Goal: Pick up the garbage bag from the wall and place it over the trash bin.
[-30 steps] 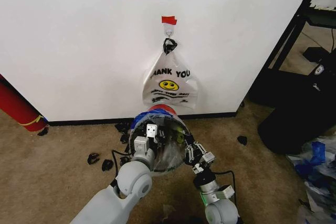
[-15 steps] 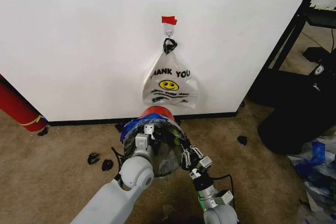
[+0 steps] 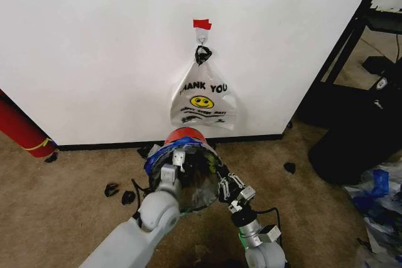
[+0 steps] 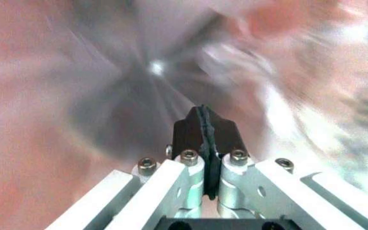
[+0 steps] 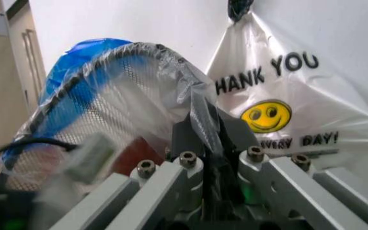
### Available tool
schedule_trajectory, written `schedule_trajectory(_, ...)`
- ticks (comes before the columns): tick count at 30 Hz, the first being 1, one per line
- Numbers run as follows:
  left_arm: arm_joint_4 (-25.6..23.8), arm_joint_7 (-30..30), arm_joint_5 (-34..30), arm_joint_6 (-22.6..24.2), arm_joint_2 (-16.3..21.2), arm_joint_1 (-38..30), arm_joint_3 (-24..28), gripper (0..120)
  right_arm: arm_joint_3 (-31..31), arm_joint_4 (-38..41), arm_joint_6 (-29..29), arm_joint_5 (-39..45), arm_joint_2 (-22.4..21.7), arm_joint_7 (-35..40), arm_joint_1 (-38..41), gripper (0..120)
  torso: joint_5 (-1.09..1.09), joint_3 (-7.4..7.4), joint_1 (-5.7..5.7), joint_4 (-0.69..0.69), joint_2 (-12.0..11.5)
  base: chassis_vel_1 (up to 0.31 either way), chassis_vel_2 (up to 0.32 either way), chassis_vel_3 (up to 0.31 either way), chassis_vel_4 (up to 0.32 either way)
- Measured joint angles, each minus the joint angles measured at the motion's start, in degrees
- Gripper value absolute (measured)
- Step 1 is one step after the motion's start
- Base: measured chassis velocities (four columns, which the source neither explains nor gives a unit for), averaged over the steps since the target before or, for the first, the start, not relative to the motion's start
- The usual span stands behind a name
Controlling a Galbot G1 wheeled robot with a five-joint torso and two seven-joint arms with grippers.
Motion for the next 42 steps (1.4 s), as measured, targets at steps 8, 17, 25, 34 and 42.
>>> schedule_trajectory(8, -4.74, 2.94, -2.48, 4.26, 3.7, 2.65, 1.19, 0, 1.13, -2.84, 0.0, 1.65, -0.58, -6.75, 2.42, 0, 0.0, 0.0, 0.0, -0.01, 0.0, 0.0, 0.0, 0.0, 0.0)
schedule_trajectory(17, 0.85, 1.51, 0.6, 4.08, -0.11, -1.22, 3.47, 0, 0.9, -1.24, 0.55, 0.06, -0.59, -8.68, 1.1, 0, 0.0, 0.0, 0.0, -0.02, 0.0, 0.0, 0.0, 0.0, 0.0)
schedule_trajectory(25, 7.84, -0.53, 4.56, 2.45, -2.22, -4.37, 3.08, 0, 0.64, 0.4, 1.13, -0.23, -0.8, -8.88, -0.59, 0, 0.0, 0.0, 0.0, -0.01, 0.0, 0.0, 0.0, 0.0, 0.0)
schedule_trajectory(34, 9.74, -1.18, 7.64, 0.01, -2.59, -4.51, 1.11, 0, -0.2, 0.62, 1.18, -0.18, -0.55, -8.96, -0.6, 0, -0.01, 0.0, 0.0, -0.01, 0.0, 0.0, 0.0, 0.0, 0.0)
schedule_trajectory(42, 2.24, -0.12, 6.69, -0.54, -1.54, -1.38, 1.44, 0, -0.2, -1.96, 1.18, -0.14, 0.44, -7.35, 0.87, 0, 0.0, 0.0, 0.0, -0.01, 0.0, 0.0, 0.0, 0.0, 0.0)
